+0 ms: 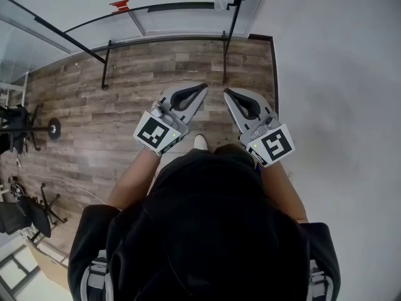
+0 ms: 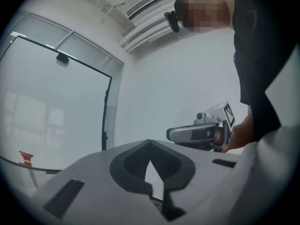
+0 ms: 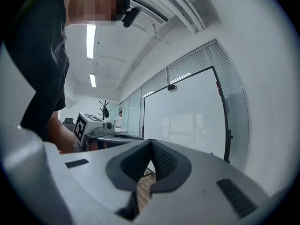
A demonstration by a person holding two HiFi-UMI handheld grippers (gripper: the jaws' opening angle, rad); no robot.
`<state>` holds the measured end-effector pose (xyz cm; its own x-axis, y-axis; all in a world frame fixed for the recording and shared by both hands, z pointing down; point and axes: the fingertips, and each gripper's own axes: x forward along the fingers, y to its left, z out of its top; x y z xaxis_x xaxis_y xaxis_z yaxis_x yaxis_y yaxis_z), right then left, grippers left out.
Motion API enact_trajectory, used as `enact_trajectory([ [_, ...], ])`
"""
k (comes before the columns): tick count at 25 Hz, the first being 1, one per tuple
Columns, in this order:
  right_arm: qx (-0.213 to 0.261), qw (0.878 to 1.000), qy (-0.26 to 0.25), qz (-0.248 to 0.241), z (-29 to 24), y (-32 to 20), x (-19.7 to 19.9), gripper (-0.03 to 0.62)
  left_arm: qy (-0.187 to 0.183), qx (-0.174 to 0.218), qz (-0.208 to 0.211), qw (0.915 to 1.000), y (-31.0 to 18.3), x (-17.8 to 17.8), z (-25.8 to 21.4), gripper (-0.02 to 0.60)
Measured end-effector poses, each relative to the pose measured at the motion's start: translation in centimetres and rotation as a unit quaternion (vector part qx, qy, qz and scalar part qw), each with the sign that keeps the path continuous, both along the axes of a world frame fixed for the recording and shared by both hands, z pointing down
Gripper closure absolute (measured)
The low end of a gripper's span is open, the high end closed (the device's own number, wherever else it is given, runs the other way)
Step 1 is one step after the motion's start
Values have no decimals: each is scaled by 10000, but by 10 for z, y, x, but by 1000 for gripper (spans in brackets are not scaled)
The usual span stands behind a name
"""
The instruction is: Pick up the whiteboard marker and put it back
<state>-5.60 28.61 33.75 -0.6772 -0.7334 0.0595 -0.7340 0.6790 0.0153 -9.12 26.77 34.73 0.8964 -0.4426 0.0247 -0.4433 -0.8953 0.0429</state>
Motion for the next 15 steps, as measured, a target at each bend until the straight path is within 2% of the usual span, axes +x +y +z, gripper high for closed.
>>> enact_trajectory([
  [8, -123, 9999, -34, 26, 10, -47, 1, 594, 11, -22, 18, 10000, -46, -2, 7, 578],
  [15, -135, 9999, -58, -43, 19, -96, 12, 594, -42, -89, -173, 9998, -94, 0, 16, 578],
])
